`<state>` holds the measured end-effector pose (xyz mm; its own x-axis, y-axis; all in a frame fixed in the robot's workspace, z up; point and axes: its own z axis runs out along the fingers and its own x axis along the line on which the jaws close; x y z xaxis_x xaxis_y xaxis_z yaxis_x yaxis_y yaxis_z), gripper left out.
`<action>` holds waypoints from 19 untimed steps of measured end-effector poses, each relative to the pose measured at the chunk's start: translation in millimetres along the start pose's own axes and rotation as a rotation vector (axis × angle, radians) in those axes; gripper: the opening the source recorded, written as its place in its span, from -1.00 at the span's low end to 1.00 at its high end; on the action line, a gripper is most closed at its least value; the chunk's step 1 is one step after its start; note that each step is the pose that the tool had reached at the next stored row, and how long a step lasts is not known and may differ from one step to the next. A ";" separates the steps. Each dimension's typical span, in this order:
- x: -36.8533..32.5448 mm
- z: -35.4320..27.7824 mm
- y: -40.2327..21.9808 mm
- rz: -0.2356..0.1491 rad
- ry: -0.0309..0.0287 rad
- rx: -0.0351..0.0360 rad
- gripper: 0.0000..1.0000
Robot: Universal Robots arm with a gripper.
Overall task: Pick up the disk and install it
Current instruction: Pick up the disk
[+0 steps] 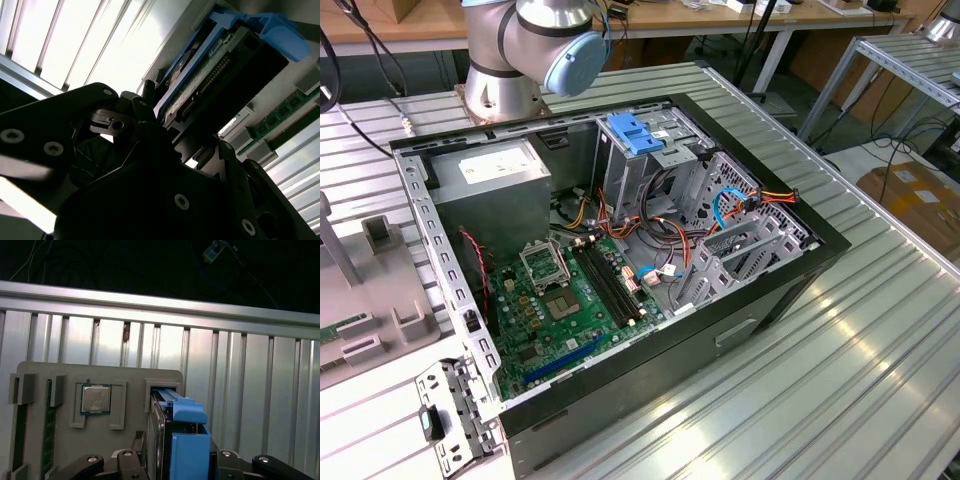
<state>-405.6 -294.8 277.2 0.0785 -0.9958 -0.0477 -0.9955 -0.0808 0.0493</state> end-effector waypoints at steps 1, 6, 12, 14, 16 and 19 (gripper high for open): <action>0.0 0.1 0.0 0.000 0.0000 0.0001 0.08; 0.0 0.1 0.0 0.000 0.0000 0.0001 -0.20; 0.0 0.1 0.0 0.000 0.0000 0.0001 -0.25; 0.0 0.2 0.0 0.000 0.0000 0.0001 -0.25; 0.0 0.3 0.0 0.000 -0.0001 0.0001 -0.25; 0.0 0.3 0.0 0.000 0.0000 0.0001 -0.25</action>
<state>-405.5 -294.8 276.9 0.0784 -0.9958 -0.0477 -0.9955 -0.0808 0.0492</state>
